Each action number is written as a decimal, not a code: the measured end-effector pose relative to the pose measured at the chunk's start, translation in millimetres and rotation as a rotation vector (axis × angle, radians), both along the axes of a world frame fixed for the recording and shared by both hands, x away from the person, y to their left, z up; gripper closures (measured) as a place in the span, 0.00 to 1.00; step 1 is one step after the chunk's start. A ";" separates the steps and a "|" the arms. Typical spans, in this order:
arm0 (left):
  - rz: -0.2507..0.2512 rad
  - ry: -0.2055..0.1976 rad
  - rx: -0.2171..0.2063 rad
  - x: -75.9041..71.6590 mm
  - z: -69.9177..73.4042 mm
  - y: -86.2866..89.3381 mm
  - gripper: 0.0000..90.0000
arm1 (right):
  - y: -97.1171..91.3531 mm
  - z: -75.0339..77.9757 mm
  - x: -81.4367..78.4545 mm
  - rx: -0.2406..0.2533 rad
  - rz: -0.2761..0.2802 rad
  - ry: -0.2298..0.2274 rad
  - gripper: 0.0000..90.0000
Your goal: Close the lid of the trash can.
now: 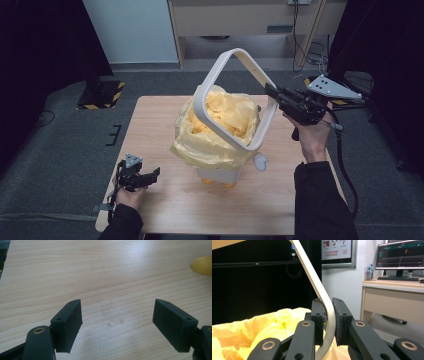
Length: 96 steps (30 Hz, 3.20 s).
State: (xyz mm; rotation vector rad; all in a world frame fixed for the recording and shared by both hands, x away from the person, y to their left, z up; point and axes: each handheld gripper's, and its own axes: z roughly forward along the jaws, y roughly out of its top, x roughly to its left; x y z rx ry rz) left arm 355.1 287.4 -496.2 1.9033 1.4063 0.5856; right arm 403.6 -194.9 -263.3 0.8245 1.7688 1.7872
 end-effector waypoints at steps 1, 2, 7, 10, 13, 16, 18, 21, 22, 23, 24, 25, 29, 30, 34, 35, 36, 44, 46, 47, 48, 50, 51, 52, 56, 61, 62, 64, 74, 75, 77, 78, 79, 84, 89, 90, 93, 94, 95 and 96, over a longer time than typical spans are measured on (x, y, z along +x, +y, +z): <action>0.001 -0.002 0.000 0.0 0.1 0.0 0.26 | 1.0 -0.8 1.1 -0.002 0.009 0.010 0.89; 0.003 -0.003 -0.001 0.0 0.3 0.1 0.26 | 2.1 -1.7 2.2 -0.010 0.013 0.011 0.89; 0.012 -0.021 -0.008 -0.7 2.3 1.8 0.25 | 9.2 -5.3 5.9 -0.069 0.029 0.024 0.89; 0.013 -0.039 -0.013 -1.4 4.6 1.8 0.25 | 12.9 -5.2 8.2 -0.080 0.031 0.029 0.89; 0.025 -0.066 -0.029 -2.4 8.5 2.4 0.25 | 17.9 -4.0 11.0 -0.110 0.032 0.032 0.89; 0.036 -0.096 -0.047 -4.0 12.0 3.4 0.25 | 23.3 -4.1 13.7 -0.138 0.036 0.031 0.89; 0.043 -0.111 -0.052 -4.8 13.8 4.7 0.25 | 26.0 -5.2 15.3 -0.156 0.033 0.035 0.89; 0.048 -0.122 -0.059 -5.5 15.4 5.7 0.24 | 29.4 -7.3 17.7 -0.180 0.028 0.034 0.89; 0.048 -0.124 -0.062 -5.6 15.7 5.9 0.24 | 30.7 -8.0 18.2 -0.186 0.024 0.039 0.89; 0.046 -0.124 -0.060 -5.8 16.2 6.1 0.24 | 31.5 -8.8 19.1 -0.197 0.022 0.041 0.89; 0.046 -0.126 -0.059 -5.8 16.5 6.1 0.24 | 32.3 -9.7 20.0 -0.203 0.022 0.042 0.89; 0.046 -0.129 -0.063 -5.9 16.7 5.8 0.24 | 33.1 -10.5 20.9 -0.207 0.021 0.043 0.89; 0.047 -0.139 -0.067 -6.5 18.0 5.7 0.24 | 35.6 -12.5 23.0 -0.210 0.019 0.044 0.89; 0.048 -0.142 -0.068 -6.8 18.6 5.9 0.24 | 35.9 -12.8 23.4 -0.213 0.015 0.041 0.89; 0.052 -0.158 -0.076 -8.1 20.9 6.8 0.24 | 37.3 -14.4 23.7 -0.241 -0.001 0.026 0.89; 0.058 -0.166 -0.084 -8.4 21.4 6.4 0.24 | 37.8 -14.9 24.0 -0.247 -0.004 0.023 0.89; 0.057 -0.170 -0.088 -8.8 22.1 6.5 0.24 | 38.0 -15.4 24.7 -0.254 -0.007 0.017 0.89; 0.053 -0.235 -0.130 -13.3 35.3 6.5 0.24 | 43.7 -19.9 31.4 -0.293 -0.006 0.010 0.88; 0.049 -0.264 -0.143 -15.2 41.7 7.6 0.23 | 44.4 -20.8 32.9 -0.290 -0.002 0.011 0.88; 0.050 -0.279 -0.151 -15.9 45.1 8.2 0.23 | 44.8 -21.2 33.9 -0.289 0.001 0.011 0.88; 0.052 -0.294 -0.162 -16.8 49.0 8.9 0.22 | 45.3 -21.6 34.7 -0.289 0.002 0.014 0.88; 0.048 -0.330 -0.179 -18.9 57.4 10.8 0.22 | 46.5 -22.5 36.7 -0.298 0.003 0.015 0.88; 0.048 -0.352 -0.184 -20.3 62.7 11.6 0.22 | 46.8 -22.8 37.2 -0.299 0.004 0.015 0.88; 0.045 -0.365 -0.188 -21.2 66.1 12.1 0.21 | 47.4 -23.2 37.8 -0.302 0.006 0.020 0.88; 0.045 -0.434 -0.212 -25.3 84.5 13.5 0.19 | 48.8 -24.6 38.5 -0.305 0.009 0.015 0.88; 0.044 -0.540 -0.254 -28.2 114.3 10.9 0.17 | 49.2 -24.7 38.0 -0.312 0.007 0.016 0.88; 0.048 -0.561 -0.254 -28.6 120.5 9.9 0.16 | 49.2 -24.7 37.8 -0.314 0.006 0.016 0.88; 0.062 -0.602 -0.257 -29.2 131.8 7.7 0.15 | 48.8 -24.9 37.0 -0.317 0.002 0.019 0.88; 0.104 -0.720 -0.295 -28.5 159.0 1.5 0.12 | 46.4 -26.4 35.4 -0.318 -0.007 0.022 0.88; 0.105 -0.731 -0.299 -28.7 161.1 -0.5 0.11 | 46.5 -26.3 35.6 -0.318 -0.007 0.023 0.88; 0.103 -0.750 -0.317 -28.6 165.4 -5.9 0.10 | 46.9 -26.1 35.6 -0.320 -0.007 0.025 0.88; 0.100 -0.758 -0.324 -28.3 167.8 -9.1 0.10 | 47.1 -25.8 35.5 -0.325 -0.007 0.024 0.88; 0.095 -0.765 -0.333 -27.9 170.4 -12.6 0.09 | 47.3 -25.6 35.4 -0.331 -0.008 0.023 0.88; 0.055 -0.798 -0.361 -25.7 184.3 -30.8 0.08 | 49.0 -25.0 35.6 -0.334 -0.006 0.019 0.88; 0.016 -0.827 -0.371 -24.0 195.3 -45.9 0.08 | 50.3 -25.4 36.6 -0.338 -0.001 0.019 0.88; 0.011 -0.832 -0.376 -23.7 196.8 -48.5 0.07 | 50.3 -25.4 36.6 -0.339 0.000 0.019 0.88; -0.007 -0.845 -0.377 -23.3 200.3 -55.3 0.07 | 50.7 -25.2 36.6 -0.345 0.000 0.016 0.88; -0.013 -0.848 -0.377 -23.2 201.1 -58.0 0.07 | 50.8 -25.0 36.6 -0.347 0.000 0.015 0.88; -0.022 -0.847 -0.378 -23.1 201.8 -60.7 0.06 | 51.0 -24.9 36.6 -0.349 0.000 0.014 0.88; -0.028 -0.849 -0.376 -23.1 202.6 -63.6 0.06 | 51.4 -24.8 36.5 -0.351 0.000 0.014 0.88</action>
